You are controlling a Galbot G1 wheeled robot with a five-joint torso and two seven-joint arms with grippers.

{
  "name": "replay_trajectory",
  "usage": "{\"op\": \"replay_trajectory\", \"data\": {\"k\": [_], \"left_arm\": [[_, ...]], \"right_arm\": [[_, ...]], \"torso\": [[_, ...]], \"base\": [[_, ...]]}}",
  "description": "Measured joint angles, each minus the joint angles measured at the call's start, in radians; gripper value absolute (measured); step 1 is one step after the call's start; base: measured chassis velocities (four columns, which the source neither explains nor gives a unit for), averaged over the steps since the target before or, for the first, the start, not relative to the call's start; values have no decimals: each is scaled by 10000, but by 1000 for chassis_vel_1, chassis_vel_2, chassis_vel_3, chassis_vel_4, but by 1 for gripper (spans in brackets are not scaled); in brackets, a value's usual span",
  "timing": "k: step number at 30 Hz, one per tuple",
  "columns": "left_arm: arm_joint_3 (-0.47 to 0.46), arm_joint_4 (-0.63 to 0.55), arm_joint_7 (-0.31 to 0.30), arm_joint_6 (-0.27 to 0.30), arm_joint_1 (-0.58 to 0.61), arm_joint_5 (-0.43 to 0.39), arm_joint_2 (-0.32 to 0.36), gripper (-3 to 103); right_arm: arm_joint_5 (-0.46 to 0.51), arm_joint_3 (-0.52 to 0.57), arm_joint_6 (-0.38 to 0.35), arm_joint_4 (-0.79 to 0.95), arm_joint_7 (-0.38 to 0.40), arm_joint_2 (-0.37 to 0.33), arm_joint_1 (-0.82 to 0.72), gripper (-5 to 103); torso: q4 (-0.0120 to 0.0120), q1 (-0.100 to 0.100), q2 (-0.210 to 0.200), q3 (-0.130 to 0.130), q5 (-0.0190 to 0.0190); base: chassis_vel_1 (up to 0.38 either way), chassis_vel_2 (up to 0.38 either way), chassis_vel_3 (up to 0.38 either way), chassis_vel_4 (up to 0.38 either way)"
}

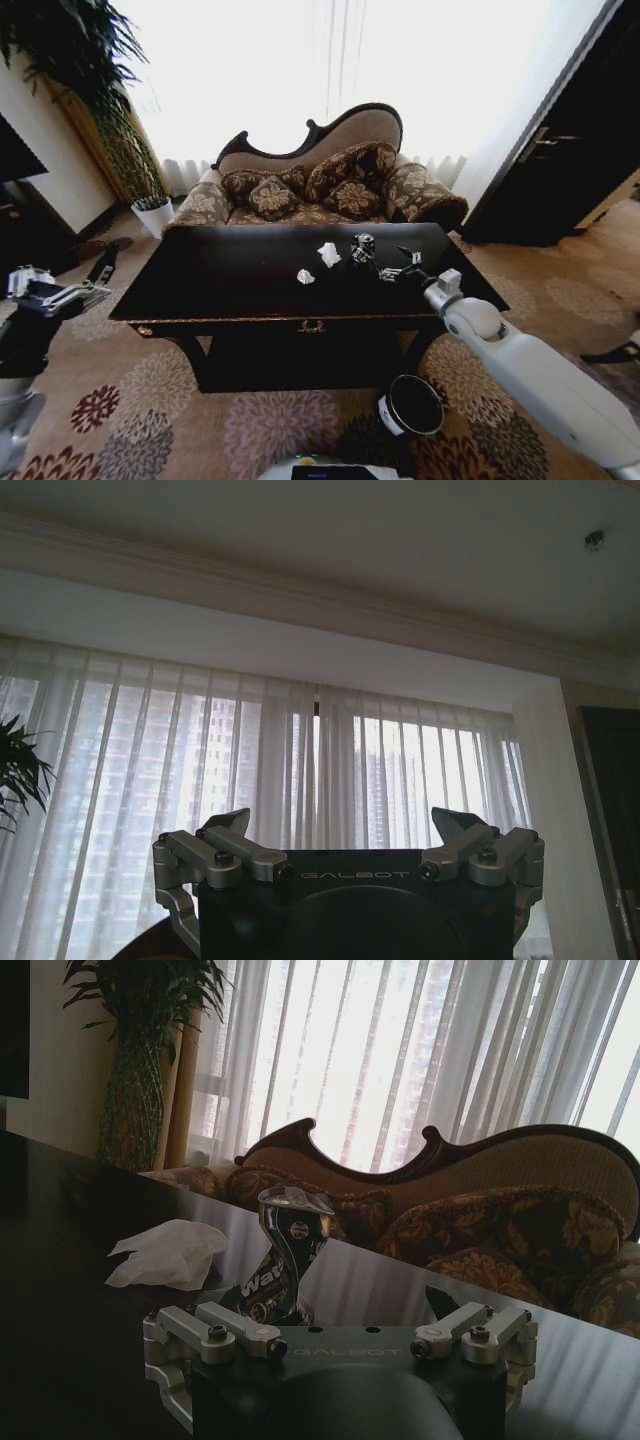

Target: Move to the front of the table and place the trash on the table into the trash bin.

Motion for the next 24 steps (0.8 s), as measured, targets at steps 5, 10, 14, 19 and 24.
{"op": "replay_trajectory", "data": {"k": [5, 10, 14, 19, 24], "left_arm": [[-41, -7, 3, -1, 15, -28, 6, 100], [-87, 71, 14, -32, -16, -74, 36, 100], [-38, 147, 63, -56, -54, -69, 38, 100], [96, 186, 70, -57, -123, -50, 46, 100], [129, 278, 70, -55, -152, -12, 97, 100]], "right_arm": [[688, -514, -265, 0, 23, -302, 491, 100], [1096, -921, -644, -122, 59, -531, 1027, 100], [1161, -1171, -685, -380, 63, -604, 1323, 100], [1086, -1449, -659, -795, 59, -493, 1711, 100], [1264, -1611, -730, -1030, 60, -360, 1926, 100]], "torso": [[0, 0, 0, 0, 1], [1, 0, 0, 0, -2], [1, 0, 0, 0, 0], [0, -1, 0, 0, 0], [0, 0, 0, 0, 0]], "base": [[0, 0, 0, 0], [0, 0, 0, 0], [0, 0, 0, 0], [0, 0, 0, 0], [0, 0, 0, 0]]}}
